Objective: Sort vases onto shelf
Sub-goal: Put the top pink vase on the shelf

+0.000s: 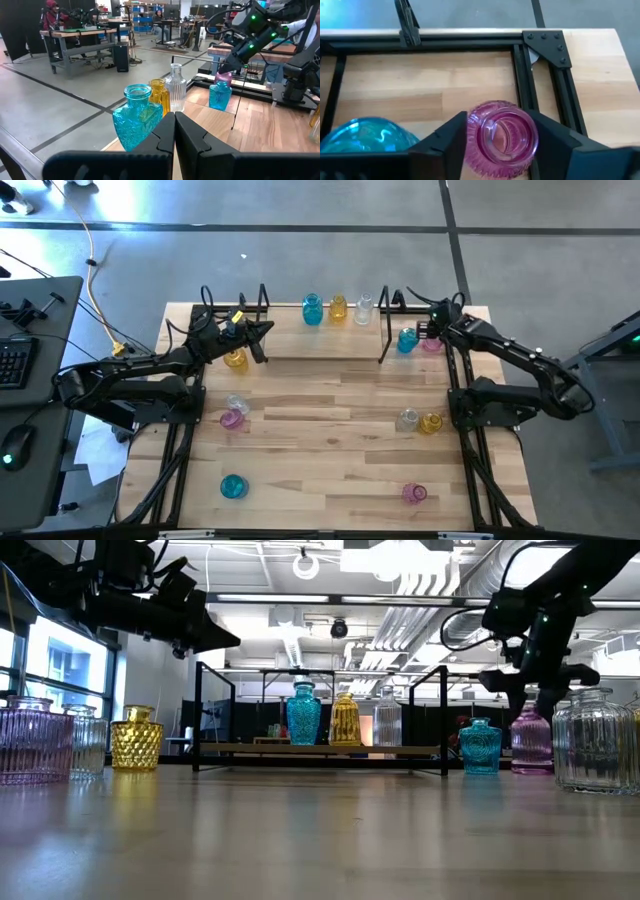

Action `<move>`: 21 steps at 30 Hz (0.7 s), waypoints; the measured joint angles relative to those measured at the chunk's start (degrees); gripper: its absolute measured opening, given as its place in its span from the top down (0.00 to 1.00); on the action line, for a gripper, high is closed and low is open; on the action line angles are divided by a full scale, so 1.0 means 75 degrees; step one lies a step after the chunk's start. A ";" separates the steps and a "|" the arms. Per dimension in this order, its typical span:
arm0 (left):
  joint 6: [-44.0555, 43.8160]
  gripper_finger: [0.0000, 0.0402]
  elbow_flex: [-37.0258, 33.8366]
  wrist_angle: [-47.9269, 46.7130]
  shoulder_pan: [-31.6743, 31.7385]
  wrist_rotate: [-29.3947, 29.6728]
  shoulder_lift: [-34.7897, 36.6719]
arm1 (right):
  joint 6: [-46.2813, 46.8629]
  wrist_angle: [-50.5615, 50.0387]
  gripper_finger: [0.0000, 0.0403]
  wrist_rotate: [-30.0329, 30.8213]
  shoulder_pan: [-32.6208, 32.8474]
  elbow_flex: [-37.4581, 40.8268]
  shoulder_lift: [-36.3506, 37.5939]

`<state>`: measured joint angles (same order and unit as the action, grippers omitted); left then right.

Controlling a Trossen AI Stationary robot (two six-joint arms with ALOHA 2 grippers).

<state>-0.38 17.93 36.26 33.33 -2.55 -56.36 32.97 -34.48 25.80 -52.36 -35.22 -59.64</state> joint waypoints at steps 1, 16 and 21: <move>0.0003 1.00 0.0000 0.0002 0.0000 0.0000 0.0000 | 0.0003 0.0086 0.61 0.0030 0.0000 0.0043 0.0003; 0.0003 1.00 0.0000 0.0002 0.0002 -0.0003 0.0001 | -0.0465 -0.0666 0.77 -0.0237 0.0692 -0.0500 -0.0001; 0.0006 1.00 0.0000 0.0002 0.0002 -0.0003 0.0000 | -0.0323 -0.1675 0.76 0.0249 0.1219 -0.1460 0.0006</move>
<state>-0.34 17.93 36.27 33.34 -2.57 -56.36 30.56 -47.04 27.66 -43.22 -46.17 -59.59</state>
